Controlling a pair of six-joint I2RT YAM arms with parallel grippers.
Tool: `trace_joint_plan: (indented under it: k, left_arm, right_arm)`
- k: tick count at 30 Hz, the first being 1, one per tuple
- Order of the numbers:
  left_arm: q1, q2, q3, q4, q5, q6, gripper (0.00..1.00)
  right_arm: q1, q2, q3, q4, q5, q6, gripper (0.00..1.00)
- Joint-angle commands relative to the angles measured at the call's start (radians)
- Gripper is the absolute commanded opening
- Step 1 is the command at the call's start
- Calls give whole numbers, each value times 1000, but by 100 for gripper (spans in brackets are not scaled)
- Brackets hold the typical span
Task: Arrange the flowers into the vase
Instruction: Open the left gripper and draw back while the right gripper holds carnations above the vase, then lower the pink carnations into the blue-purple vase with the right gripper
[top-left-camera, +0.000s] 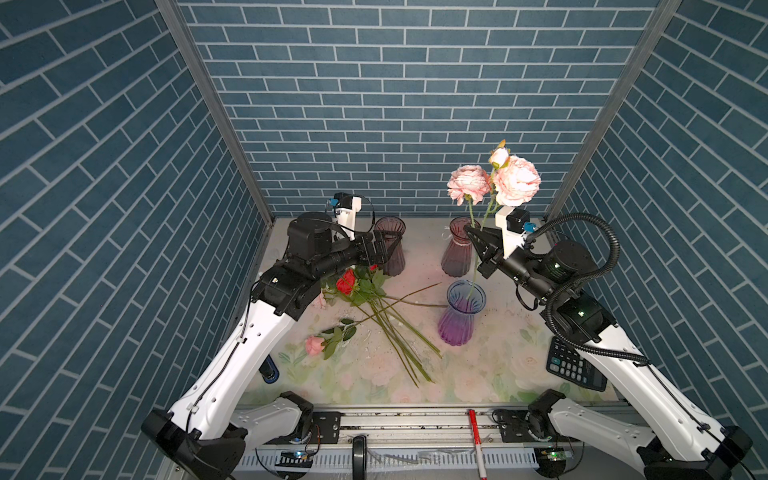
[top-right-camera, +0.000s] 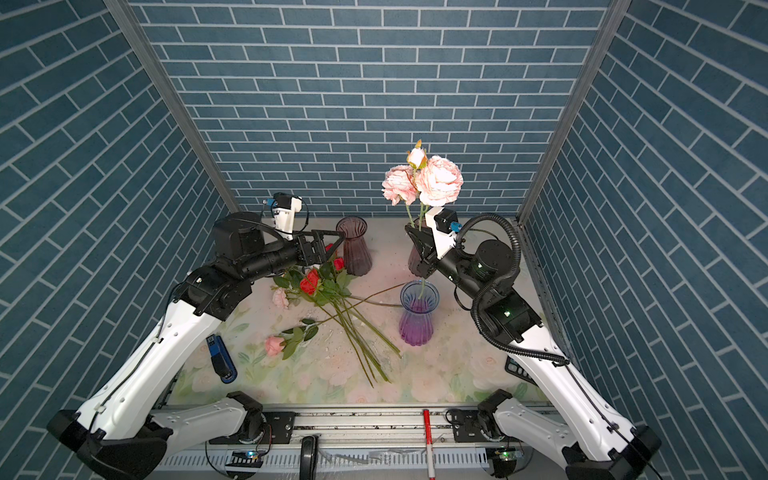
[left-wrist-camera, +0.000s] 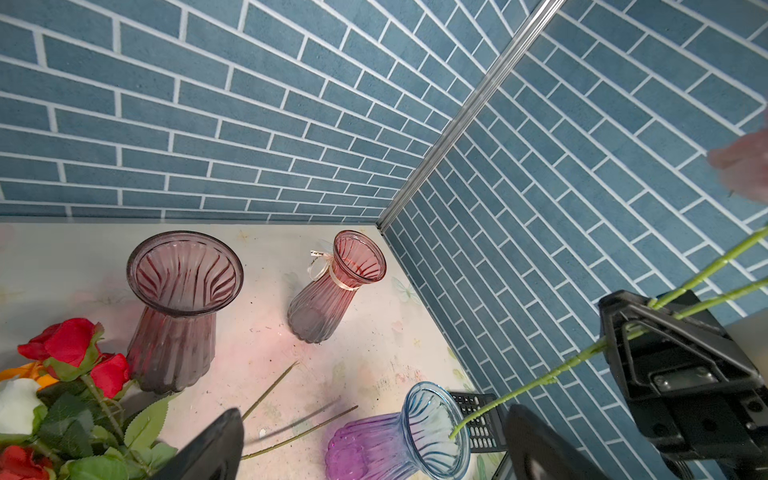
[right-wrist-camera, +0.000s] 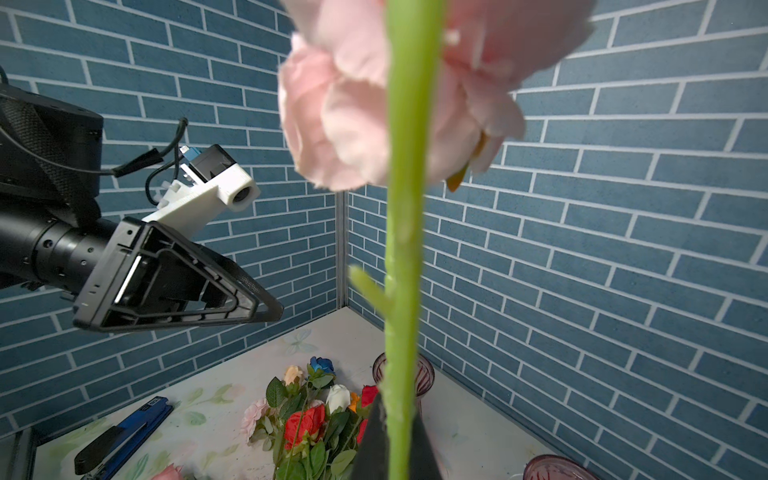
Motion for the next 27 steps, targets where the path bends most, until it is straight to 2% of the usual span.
trace_joint_plan:
  k: [1,7,8,11,12,13,19,27]
  left_arm:
    - [6,12,32,22,6,-28,100]
    - [6,38,47,5,12,-51,100]
    - [6,42,51,2,10,-58,100]
    - [6,50,39,24,0,-94,100]
    - [6,51,30,42,-1,-108,100]
    - [6,53,24,60,-1,-122,100]
    - [0,96,49,117,31,-181,100]
    - [-16,50,19,32,-54,-191,100]
  right_arm:
    - [-4,-4,-56,78,-28,-35,0]
    - [-4,-19,-210,163,-20,5,0]
    - [-4,-23,-219,162,-26,13,5]
    - [-5,-54,-230,133,-11,29,51]
    - [-4,-68,-231,116,2,29,61]
    - [-4,-80,-231,97,14,29,66]
    - [-14,-148,-228,-15,32,12,69]
    - [-21,-234,-211,-78,88,11,70]
